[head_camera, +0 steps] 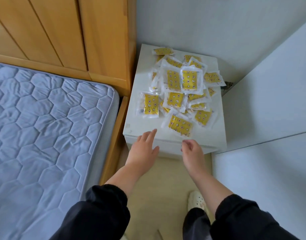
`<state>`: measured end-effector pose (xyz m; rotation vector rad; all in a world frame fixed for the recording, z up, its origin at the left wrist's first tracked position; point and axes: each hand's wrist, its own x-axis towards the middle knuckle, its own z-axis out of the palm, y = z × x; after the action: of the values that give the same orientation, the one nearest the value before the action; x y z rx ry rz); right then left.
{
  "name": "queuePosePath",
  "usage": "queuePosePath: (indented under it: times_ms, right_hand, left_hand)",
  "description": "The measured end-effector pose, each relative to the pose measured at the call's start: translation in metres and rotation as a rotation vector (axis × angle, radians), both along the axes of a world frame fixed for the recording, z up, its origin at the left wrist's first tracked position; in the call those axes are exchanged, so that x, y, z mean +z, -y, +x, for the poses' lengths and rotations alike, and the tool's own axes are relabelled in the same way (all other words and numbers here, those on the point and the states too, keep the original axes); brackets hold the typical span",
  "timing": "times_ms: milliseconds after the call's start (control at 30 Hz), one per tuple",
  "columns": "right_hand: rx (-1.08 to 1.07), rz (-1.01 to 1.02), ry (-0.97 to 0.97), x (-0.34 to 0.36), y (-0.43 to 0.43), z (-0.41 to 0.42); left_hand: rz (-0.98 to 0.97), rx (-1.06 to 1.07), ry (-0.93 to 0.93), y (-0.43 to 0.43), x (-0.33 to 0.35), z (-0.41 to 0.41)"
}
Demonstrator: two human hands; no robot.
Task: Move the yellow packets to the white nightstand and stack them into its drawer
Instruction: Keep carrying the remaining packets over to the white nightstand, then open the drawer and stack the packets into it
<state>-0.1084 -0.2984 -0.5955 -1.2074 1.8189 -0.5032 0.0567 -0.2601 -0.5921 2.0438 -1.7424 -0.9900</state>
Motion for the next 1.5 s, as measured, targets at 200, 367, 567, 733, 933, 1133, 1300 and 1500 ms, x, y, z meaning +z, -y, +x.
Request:
queuePosePath:
  times_ms: [200, 367, 567, 733, 933, 1133, 1300, 1500]
  right_hand:
    - [-0.359, 0.368, 0.380, -0.083, 0.015, -0.035]
    - [-0.587, 0.558, 0.716, -0.164, 0.025, -0.051]
    - [-0.717, 0.555, 0.948, -0.242, 0.027, -0.059]
    - [-0.760, 0.487, 1.098, -0.271, 0.029, -0.071]
    - [-0.781, 0.423, 1.184, -0.280, 0.030, -0.091]
    - [-0.788, 0.399, 1.271, -0.273, 0.025, -0.098]
    - [-0.786, 0.426, 1.282, -0.282, 0.022, -0.104]
    - [-0.757, 0.444, 1.239, -0.280, 0.003, -0.109]
  left_hand:
    - [0.167, 0.364, -0.383, 0.006, -0.097, -0.031]
    - [0.365, 0.947, -1.063, 0.017, -0.200, -0.070]
    - [0.417, 1.108, -1.500, 0.031, -0.272, -0.091]
    - [0.366, 1.057, -1.554, 0.028, -0.290, -0.092]
    - [0.258, 1.048, -1.540, 0.026, -0.296, -0.095]
    - [0.212, 1.041, -1.635, 0.021, -0.293, -0.102]
    - [0.187, 1.105, -1.805, 0.014, -0.296, -0.109]
    - [0.174, 1.100, -1.808, -0.009, -0.292, -0.117]
